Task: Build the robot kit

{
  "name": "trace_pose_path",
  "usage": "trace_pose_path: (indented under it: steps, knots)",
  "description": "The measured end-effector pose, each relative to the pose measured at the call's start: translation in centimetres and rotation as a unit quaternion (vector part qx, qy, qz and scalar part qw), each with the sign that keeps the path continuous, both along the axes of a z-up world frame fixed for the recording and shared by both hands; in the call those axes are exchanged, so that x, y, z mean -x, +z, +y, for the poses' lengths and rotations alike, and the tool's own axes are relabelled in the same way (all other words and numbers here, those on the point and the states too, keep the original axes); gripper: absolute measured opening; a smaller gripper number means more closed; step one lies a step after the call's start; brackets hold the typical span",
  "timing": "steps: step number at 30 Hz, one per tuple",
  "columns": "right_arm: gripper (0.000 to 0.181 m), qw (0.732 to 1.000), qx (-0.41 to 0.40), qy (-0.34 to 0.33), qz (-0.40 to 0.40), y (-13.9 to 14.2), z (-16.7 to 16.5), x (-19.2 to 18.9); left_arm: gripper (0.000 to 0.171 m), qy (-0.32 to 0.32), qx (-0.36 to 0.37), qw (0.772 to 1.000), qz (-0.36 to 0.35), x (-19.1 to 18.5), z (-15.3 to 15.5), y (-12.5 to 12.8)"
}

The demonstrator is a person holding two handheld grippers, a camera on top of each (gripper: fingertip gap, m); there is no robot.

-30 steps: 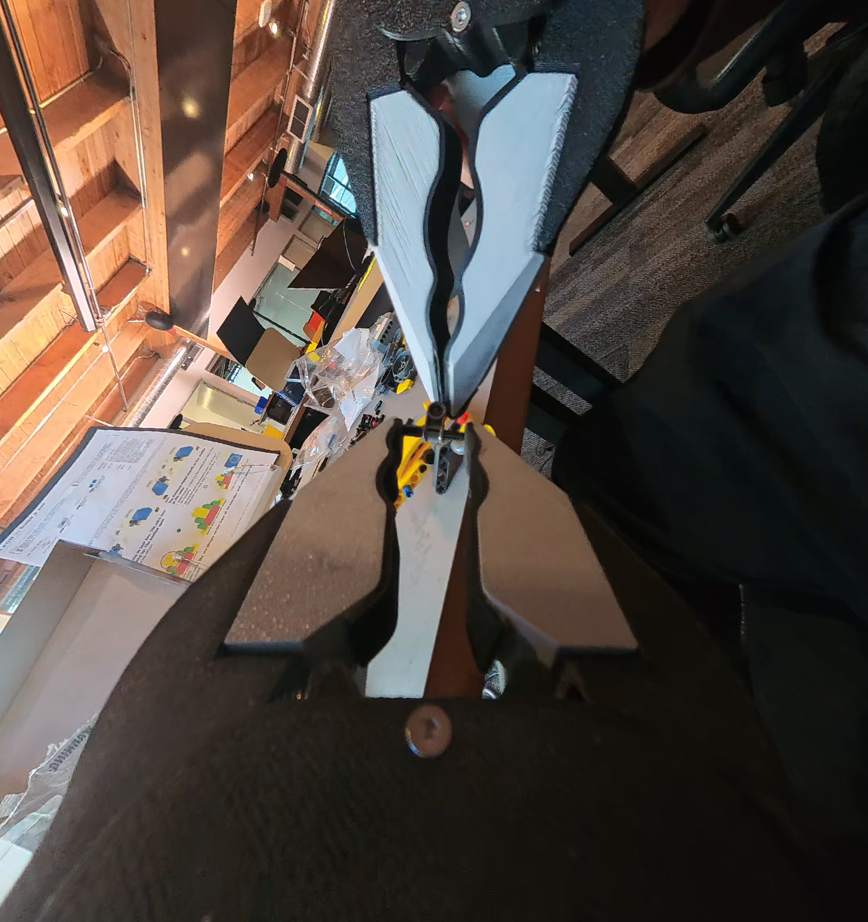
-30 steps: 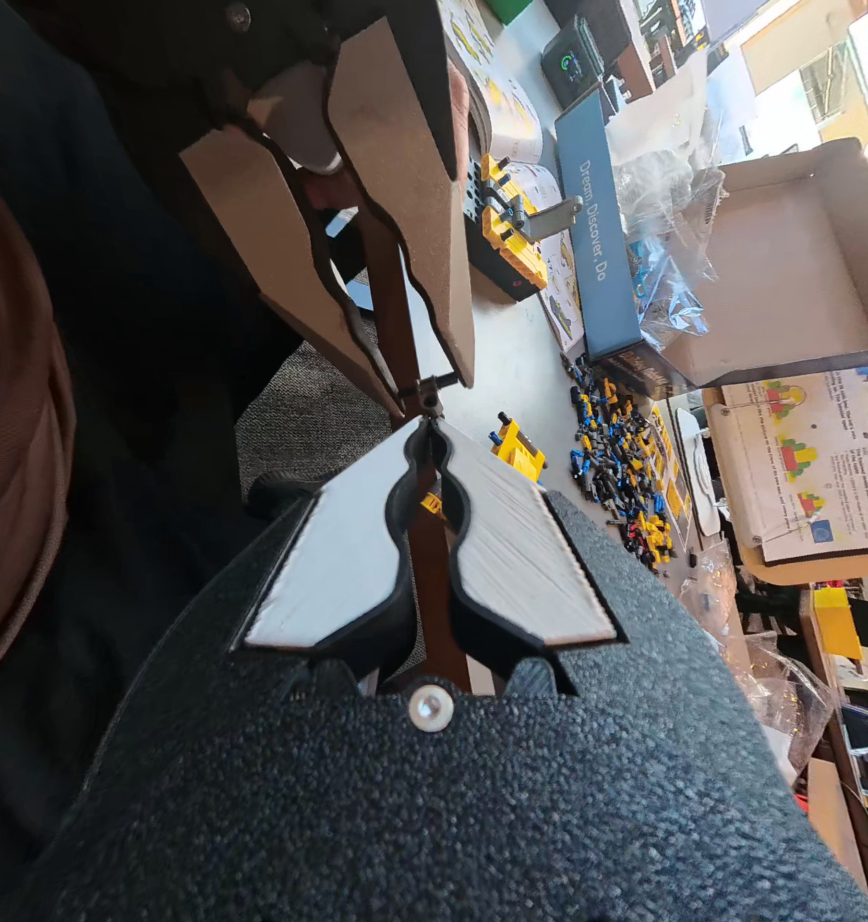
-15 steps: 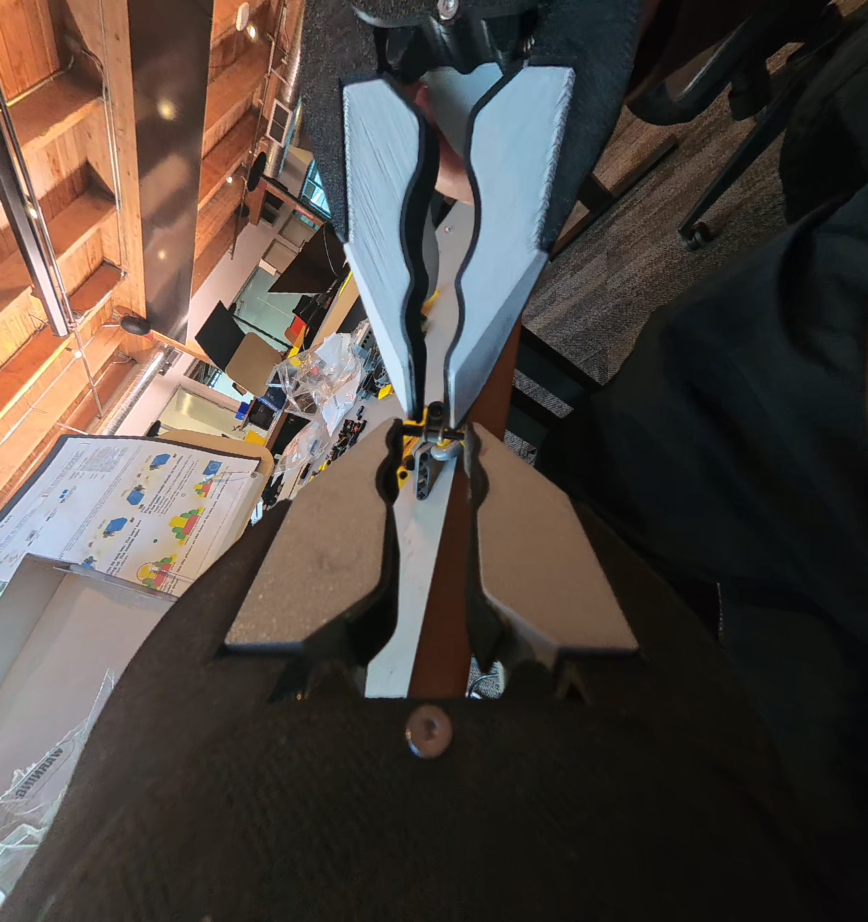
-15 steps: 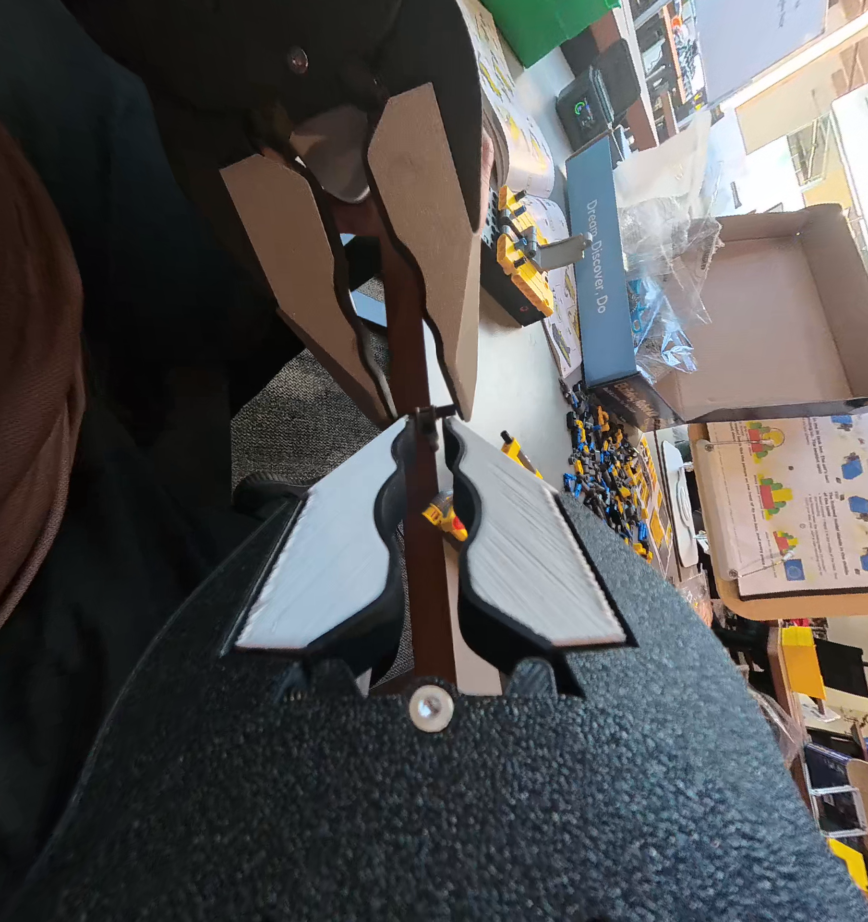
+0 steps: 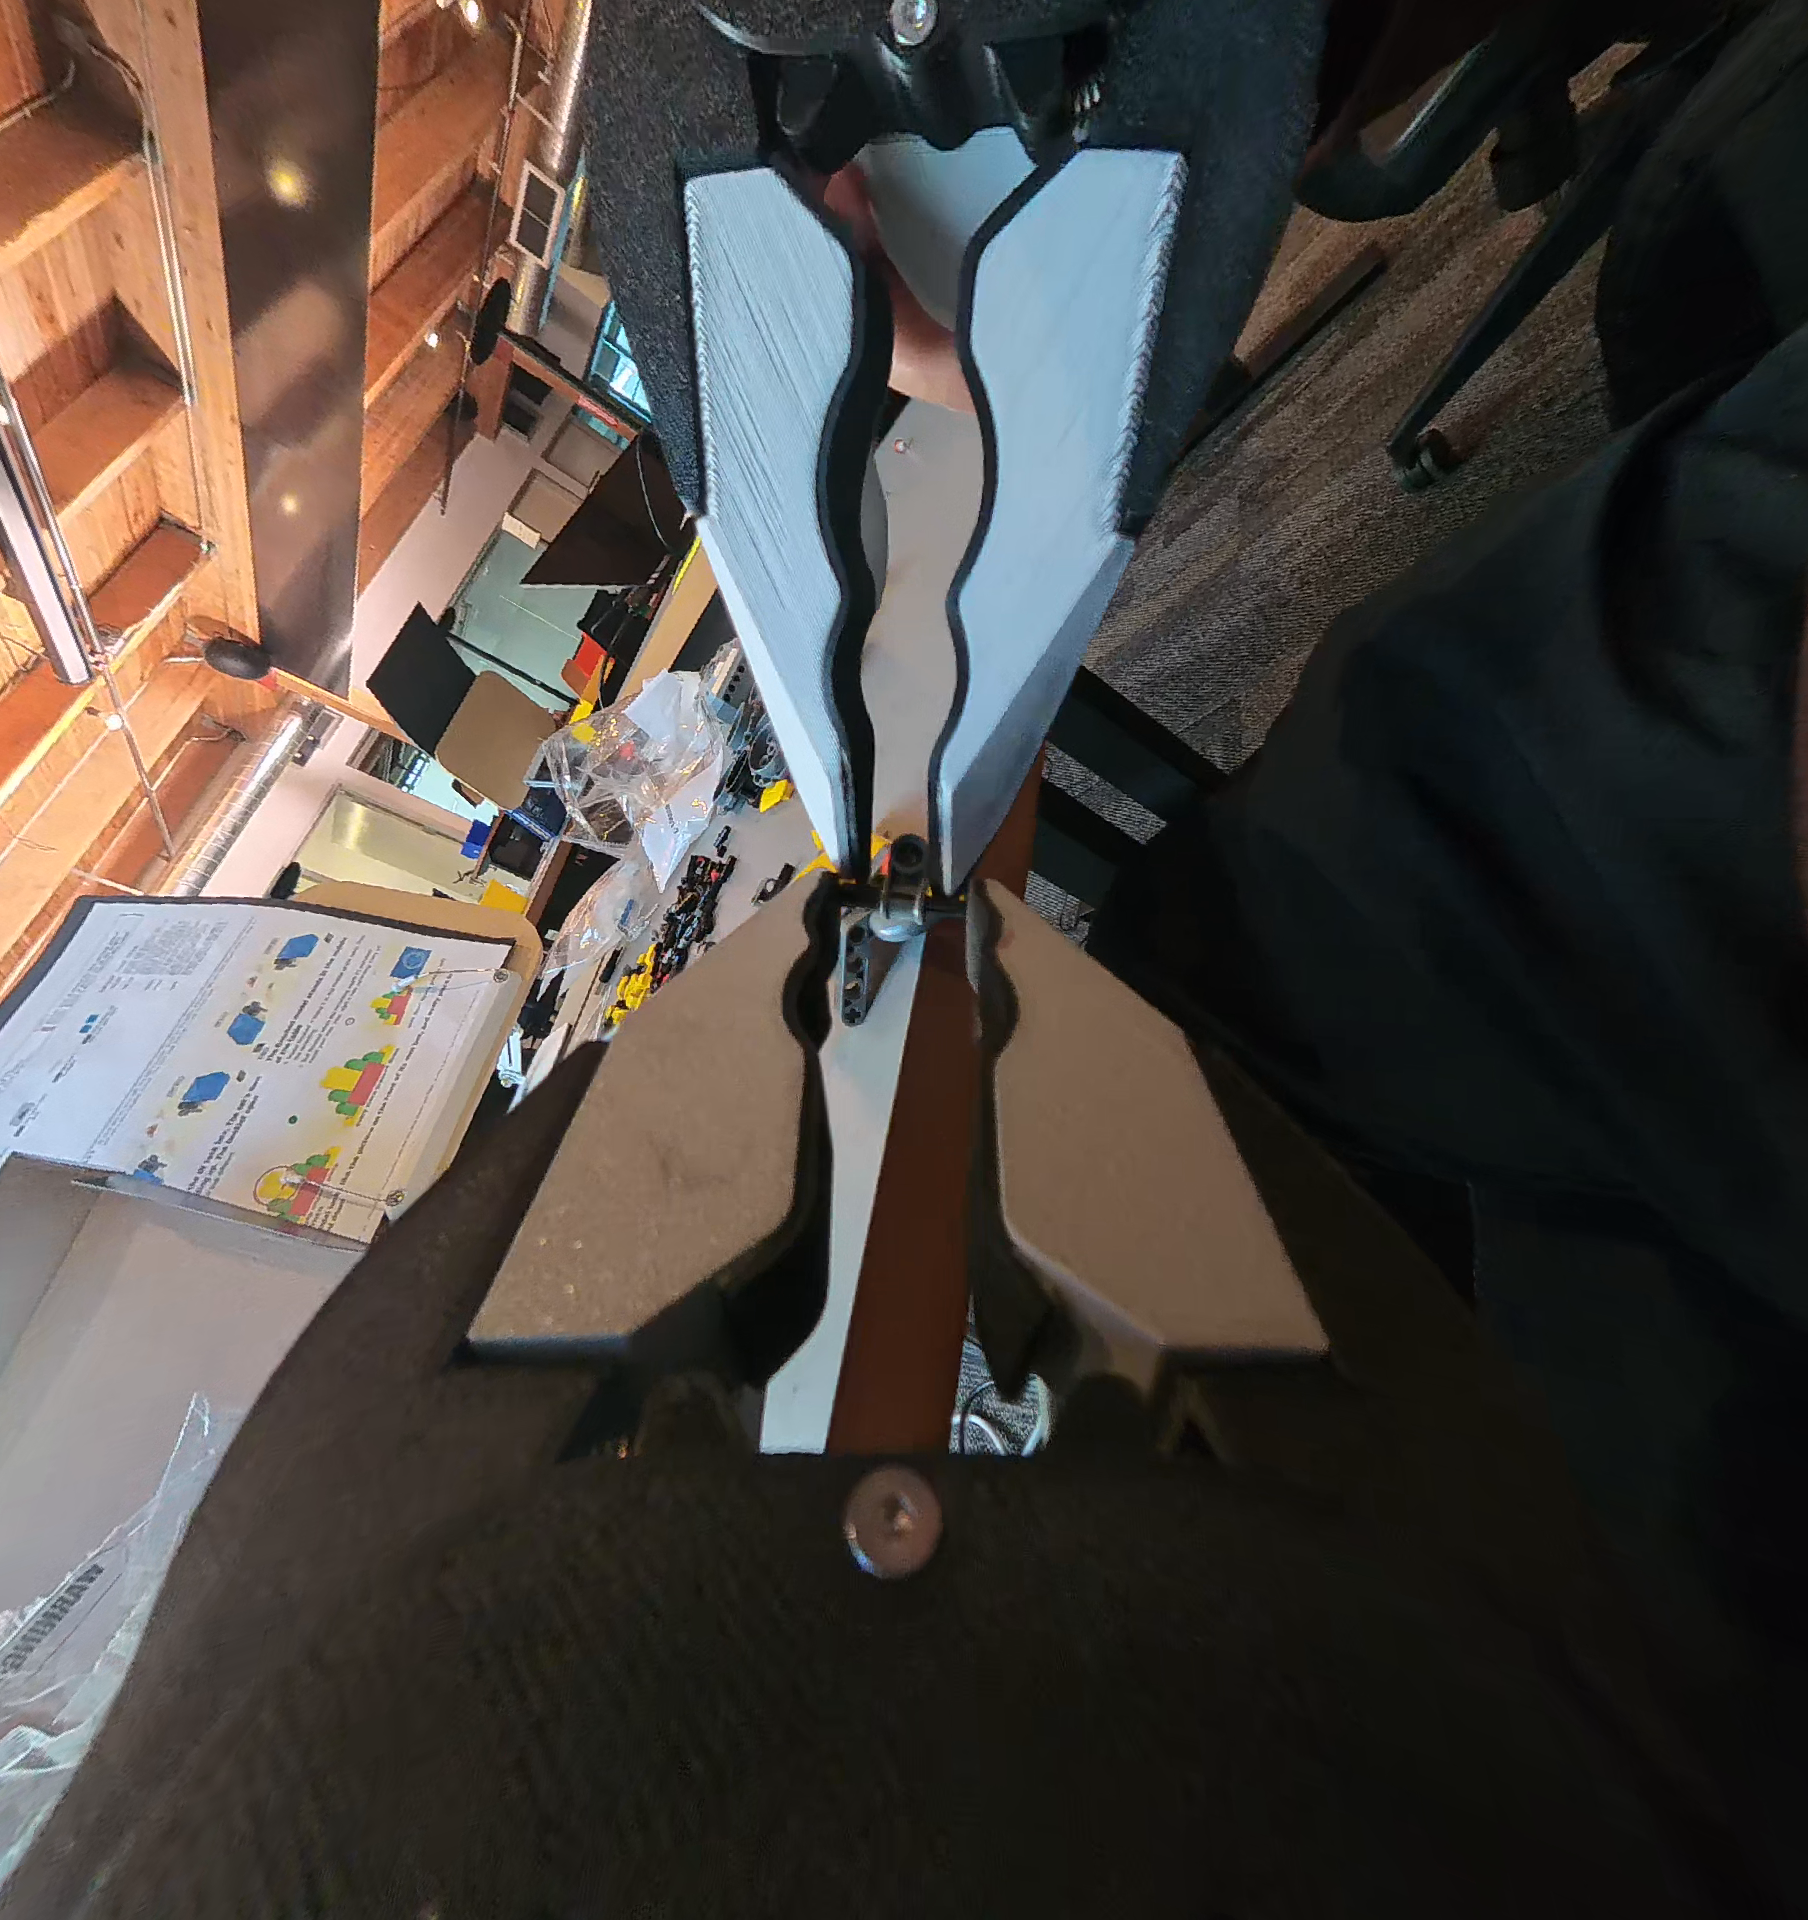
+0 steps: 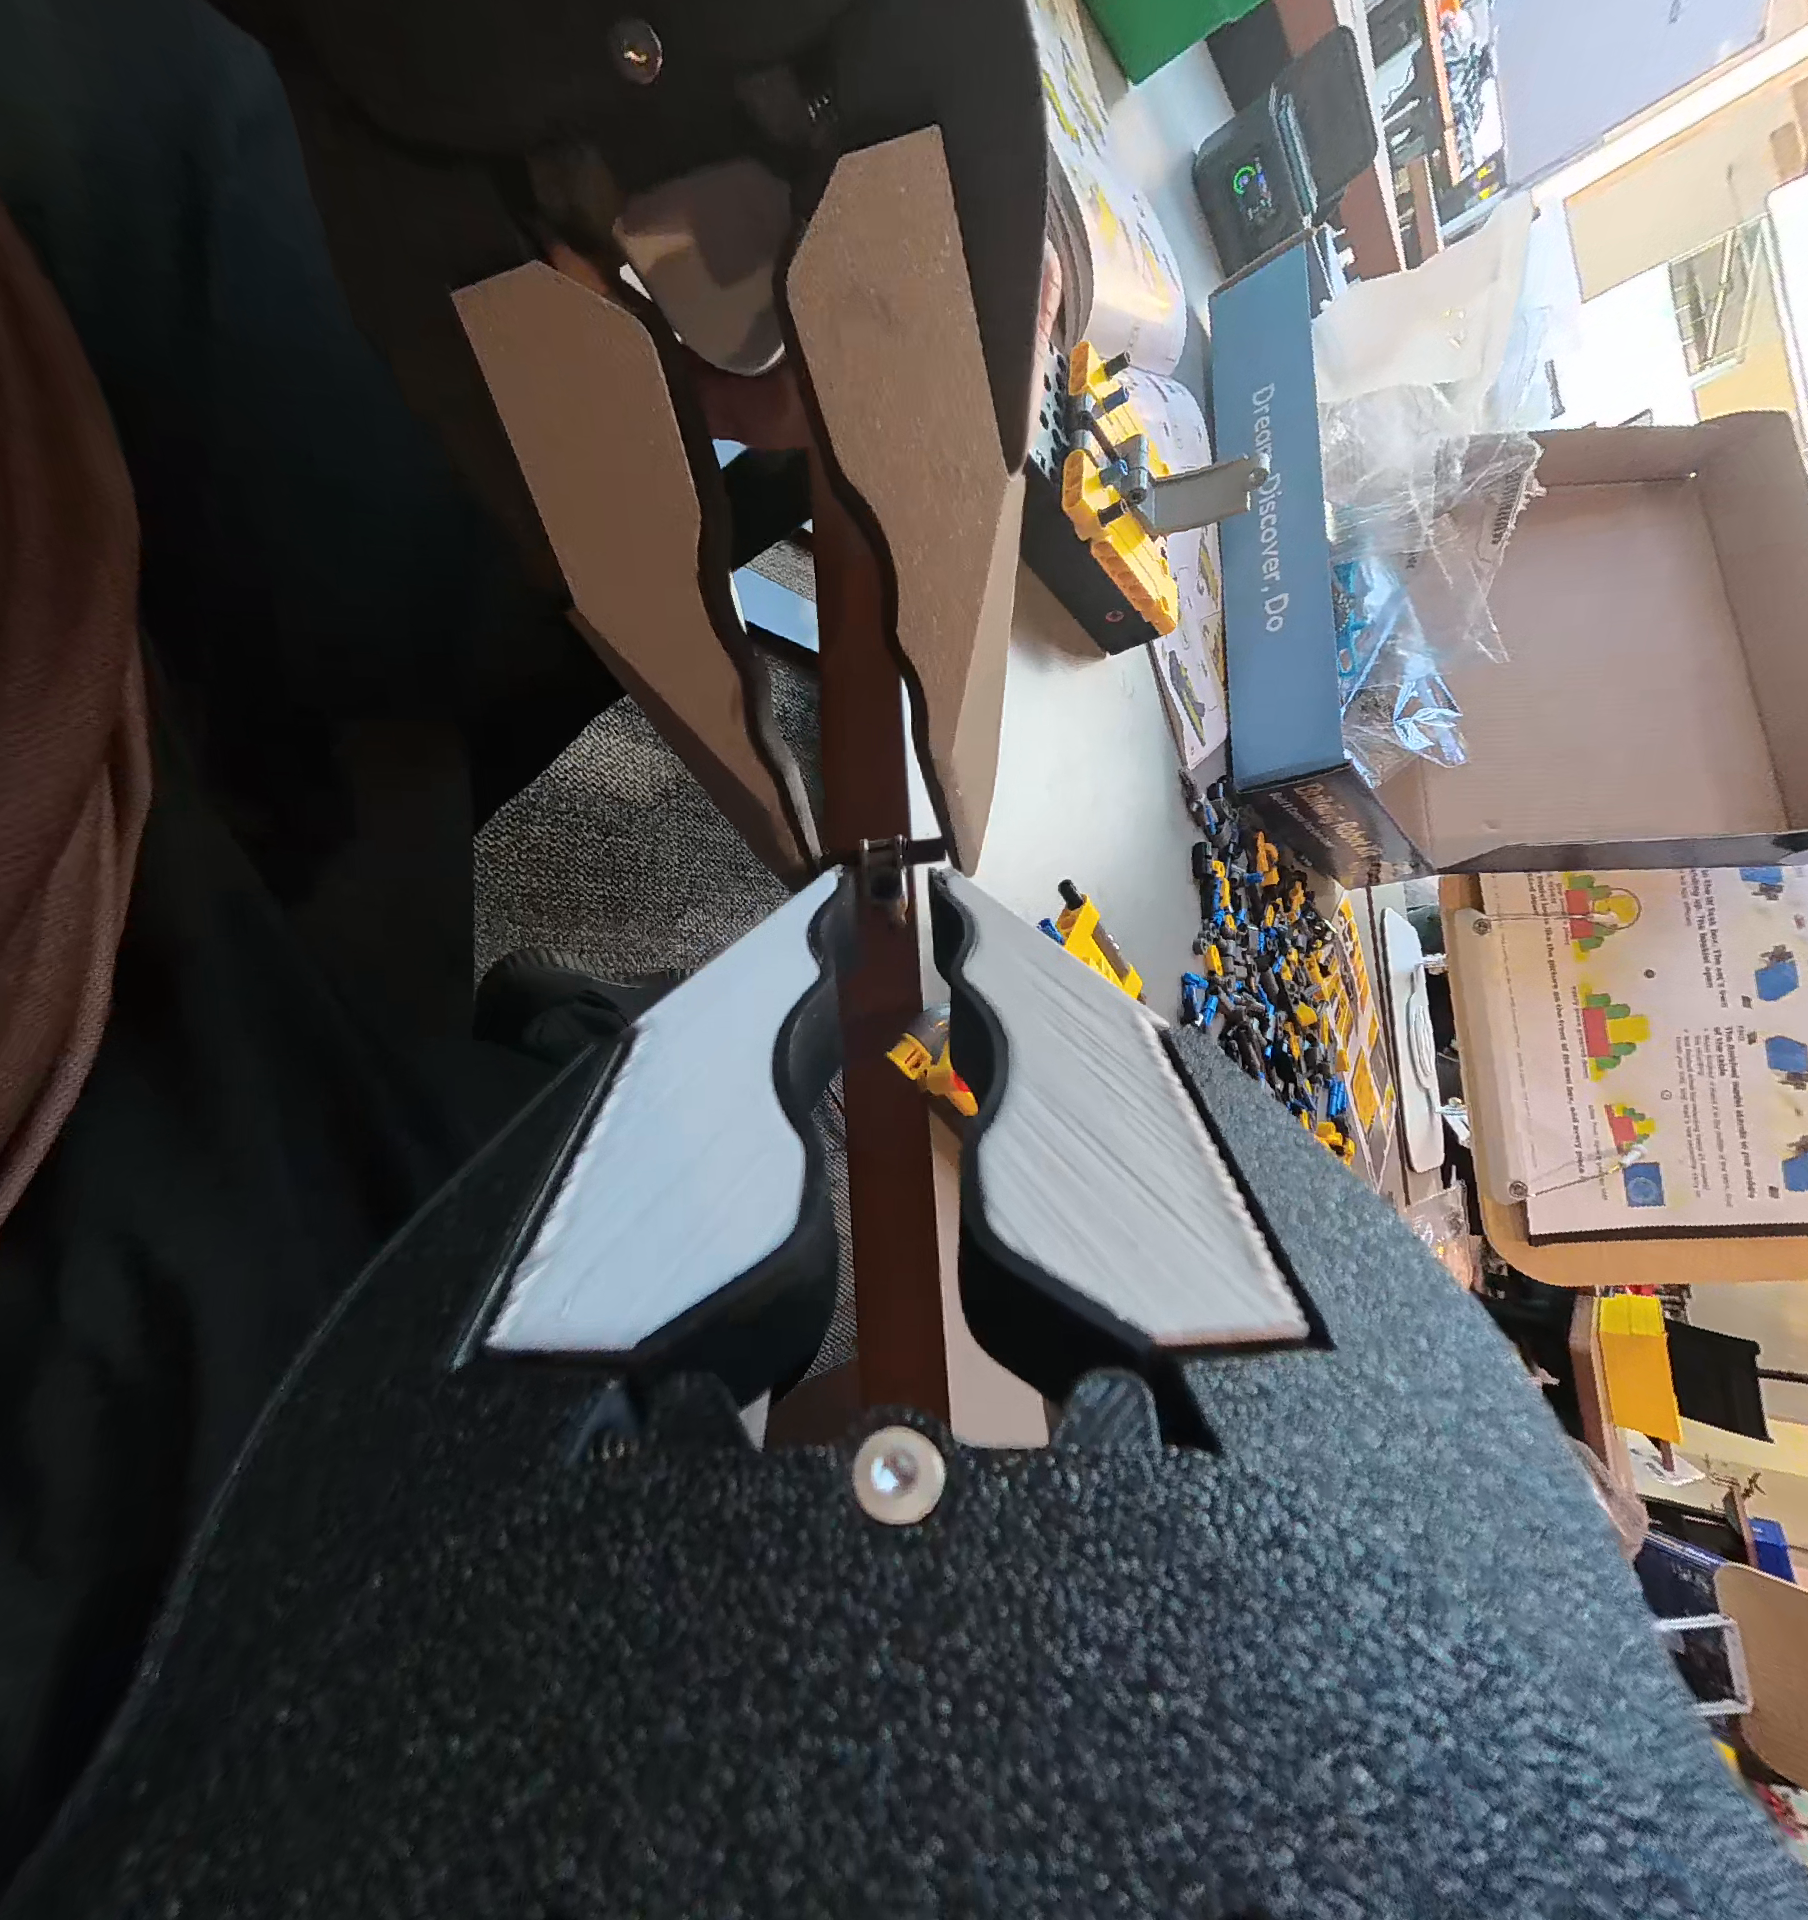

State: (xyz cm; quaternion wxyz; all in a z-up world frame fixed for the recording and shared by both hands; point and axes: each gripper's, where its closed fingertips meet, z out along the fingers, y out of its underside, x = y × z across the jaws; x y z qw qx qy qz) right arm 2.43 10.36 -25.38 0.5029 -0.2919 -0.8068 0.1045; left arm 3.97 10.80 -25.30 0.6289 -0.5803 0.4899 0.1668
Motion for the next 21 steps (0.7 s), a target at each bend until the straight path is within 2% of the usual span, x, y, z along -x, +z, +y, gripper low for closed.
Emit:
trace_pose_path:
  steps: [7,21]
  knots:
    - [0.009,1.0,-0.013,0.006,-0.007,-0.36,-0.06,-0.13,0.022,-0.008,0.012,1.0,-0.005,-0.19,-0.11,-0.33]
    - [0.005,1.0,0.022,0.002,-0.009,-0.63,0.04,-0.19,0.022,-0.004,0.014,1.0,-0.006,-0.14,0.01,-0.47]
